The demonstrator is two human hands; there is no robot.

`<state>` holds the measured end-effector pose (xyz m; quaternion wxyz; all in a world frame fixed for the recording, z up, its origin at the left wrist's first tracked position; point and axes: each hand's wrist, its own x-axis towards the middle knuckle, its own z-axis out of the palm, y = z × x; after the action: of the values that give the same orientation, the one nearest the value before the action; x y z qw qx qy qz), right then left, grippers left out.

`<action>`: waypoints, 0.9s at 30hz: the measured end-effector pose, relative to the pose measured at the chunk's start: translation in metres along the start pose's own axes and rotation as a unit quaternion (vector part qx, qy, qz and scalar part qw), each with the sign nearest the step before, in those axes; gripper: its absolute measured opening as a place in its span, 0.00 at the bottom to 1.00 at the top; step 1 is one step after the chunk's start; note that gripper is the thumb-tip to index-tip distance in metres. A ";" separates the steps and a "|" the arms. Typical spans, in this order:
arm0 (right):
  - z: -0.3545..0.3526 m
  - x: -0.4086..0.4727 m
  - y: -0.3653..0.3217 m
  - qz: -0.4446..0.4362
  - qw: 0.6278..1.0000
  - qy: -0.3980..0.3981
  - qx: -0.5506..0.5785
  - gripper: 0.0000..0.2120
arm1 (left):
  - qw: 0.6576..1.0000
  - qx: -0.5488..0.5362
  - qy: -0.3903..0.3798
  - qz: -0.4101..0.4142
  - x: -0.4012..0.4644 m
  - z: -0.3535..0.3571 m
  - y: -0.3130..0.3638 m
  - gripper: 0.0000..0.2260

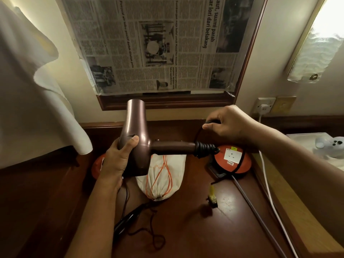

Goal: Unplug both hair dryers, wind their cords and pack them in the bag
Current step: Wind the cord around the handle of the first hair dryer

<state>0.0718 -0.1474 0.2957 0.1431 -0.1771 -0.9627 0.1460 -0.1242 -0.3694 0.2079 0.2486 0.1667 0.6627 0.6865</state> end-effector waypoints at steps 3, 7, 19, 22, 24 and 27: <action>0.005 -0.006 -0.009 0.003 0.999 0.009 0.036 0.07 | 1.000 -0.009 0.013 -0.002 -0.001 0.002 -0.002 0.28; 0.013 -0.017 -0.021 0.024 0.998 0.007 0.059 0.06 | 0.999 -0.018 0.037 0.002 -0.002 0.006 -0.004 0.28; 0.073 -0.060 -0.050 0.144 0.954 0.058 0.257 0.15 | 0.993 -0.056 0.100 0.013 -0.001 0.012 -0.004 0.31; 0.083 -0.069 -0.056 0.130 0.937 0.078 0.313 0.14 | 0.993 -0.056 0.101 0.012 -0.002 0.015 -0.004 0.31; 0.092 -0.072 -0.057 0.135 0.931 0.082 0.328 0.12 | 0.991 -0.070 0.110 0.005 -0.002 0.016 -0.005 0.31; 0.107 -0.076 -0.055 0.156 0.920 0.078 0.350 0.08 | 0.989 -0.087 0.118 -0.010 -0.002 0.015 -0.003 0.35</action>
<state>0.0883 -0.2498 0.1988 0.2464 -0.2743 -0.7960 0.4799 -0.1141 -0.3578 0.2063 0.1890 0.0554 0.6270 0.7537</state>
